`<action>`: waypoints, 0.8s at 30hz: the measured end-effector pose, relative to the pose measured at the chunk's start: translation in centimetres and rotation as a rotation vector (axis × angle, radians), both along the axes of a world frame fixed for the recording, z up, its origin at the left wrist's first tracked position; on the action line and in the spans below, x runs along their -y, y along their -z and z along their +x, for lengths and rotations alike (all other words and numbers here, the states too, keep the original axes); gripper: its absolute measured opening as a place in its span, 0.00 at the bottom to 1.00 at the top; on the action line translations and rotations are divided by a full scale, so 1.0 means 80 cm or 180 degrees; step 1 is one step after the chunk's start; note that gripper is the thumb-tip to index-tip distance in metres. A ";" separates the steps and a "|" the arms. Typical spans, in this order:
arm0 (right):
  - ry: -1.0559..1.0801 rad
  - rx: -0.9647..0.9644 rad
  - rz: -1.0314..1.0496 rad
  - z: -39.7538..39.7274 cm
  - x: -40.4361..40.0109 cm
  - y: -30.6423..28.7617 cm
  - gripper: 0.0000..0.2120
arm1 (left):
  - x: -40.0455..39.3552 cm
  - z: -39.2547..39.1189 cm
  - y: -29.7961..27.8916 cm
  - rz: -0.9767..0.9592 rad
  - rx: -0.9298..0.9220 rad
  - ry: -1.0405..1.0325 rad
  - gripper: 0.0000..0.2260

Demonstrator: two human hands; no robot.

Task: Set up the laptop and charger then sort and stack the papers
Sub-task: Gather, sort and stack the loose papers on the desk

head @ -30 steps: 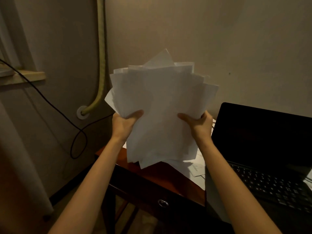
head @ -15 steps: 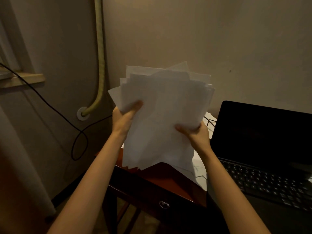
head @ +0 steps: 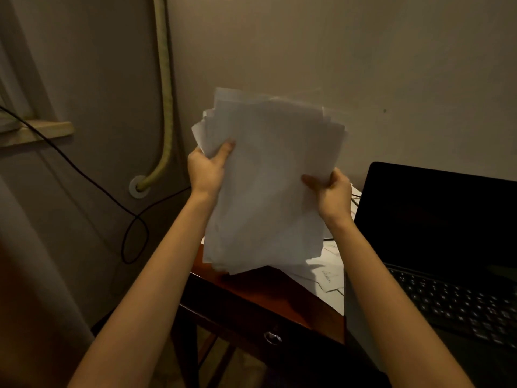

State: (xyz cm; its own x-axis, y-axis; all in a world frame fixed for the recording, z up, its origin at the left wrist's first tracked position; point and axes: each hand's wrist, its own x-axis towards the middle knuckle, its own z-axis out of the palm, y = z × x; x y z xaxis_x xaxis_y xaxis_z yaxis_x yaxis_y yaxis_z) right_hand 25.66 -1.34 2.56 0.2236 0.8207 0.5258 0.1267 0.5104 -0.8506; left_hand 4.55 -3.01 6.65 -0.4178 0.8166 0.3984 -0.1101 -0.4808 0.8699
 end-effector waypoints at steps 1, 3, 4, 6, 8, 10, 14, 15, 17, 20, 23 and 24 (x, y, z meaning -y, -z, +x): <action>-0.0019 -0.0069 0.0057 -0.001 -0.001 -0.009 0.13 | -0.002 0.000 -0.006 0.0043 0.0029 -0.0011 0.11; -0.0050 -0.0220 0.0108 0.005 -0.006 -0.017 0.12 | -0.002 0.000 -0.014 0.0105 0.0059 0.0073 0.11; -0.0088 -0.0333 0.0070 0.007 -0.005 -0.016 0.12 | -0.001 0.000 -0.014 0.0110 0.0054 0.0141 0.12; -0.0144 -0.0524 -0.0087 0.012 -0.003 0.000 0.11 | 0.002 -0.003 -0.003 0.0072 -0.0090 0.0176 0.13; -0.0161 -0.0815 -0.0246 0.014 0.005 0.022 0.09 | 0.005 -0.006 0.019 -0.0055 -0.0275 0.0156 0.17; -0.0192 -0.1080 -0.0282 0.014 0.010 0.031 0.08 | 0.005 -0.008 0.043 -0.0214 -0.0305 0.0189 0.21; -0.0179 -0.1002 -0.0128 0.005 0.009 0.012 0.06 | 0.006 0.002 0.051 -0.0300 -0.0011 0.0227 0.12; -0.0194 -0.0989 -0.0087 0.002 0.010 0.009 0.06 | 0.006 0.003 0.050 -0.0240 0.0108 0.0193 0.09; -0.0255 -0.0960 -0.0153 0.000 0.017 0.016 0.07 | 0.006 0.001 0.055 -0.0156 0.0140 0.0151 0.09; -0.0447 -0.0929 -0.0499 0.001 0.029 0.052 0.12 | 0.008 -0.005 0.073 -0.0284 -0.0037 0.0270 0.14; -0.0509 -0.0866 -0.0749 -0.005 0.032 0.076 0.12 | 0.007 0.005 0.087 -0.0439 0.0014 0.0294 0.10; -0.0469 -0.0850 -0.0737 -0.007 0.031 0.076 0.11 | 0.007 0.009 0.088 -0.0458 0.0043 0.0262 0.09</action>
State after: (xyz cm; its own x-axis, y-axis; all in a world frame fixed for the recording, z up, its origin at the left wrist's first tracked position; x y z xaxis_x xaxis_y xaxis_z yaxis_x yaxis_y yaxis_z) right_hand 25.08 -3.80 -3.53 0.1983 0.9445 0.2618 -0.1752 0.2969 -0.9387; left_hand 5.30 -3.59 -0.37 -0.3517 0.8965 0.2695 -0.1563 -0.3401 0.9273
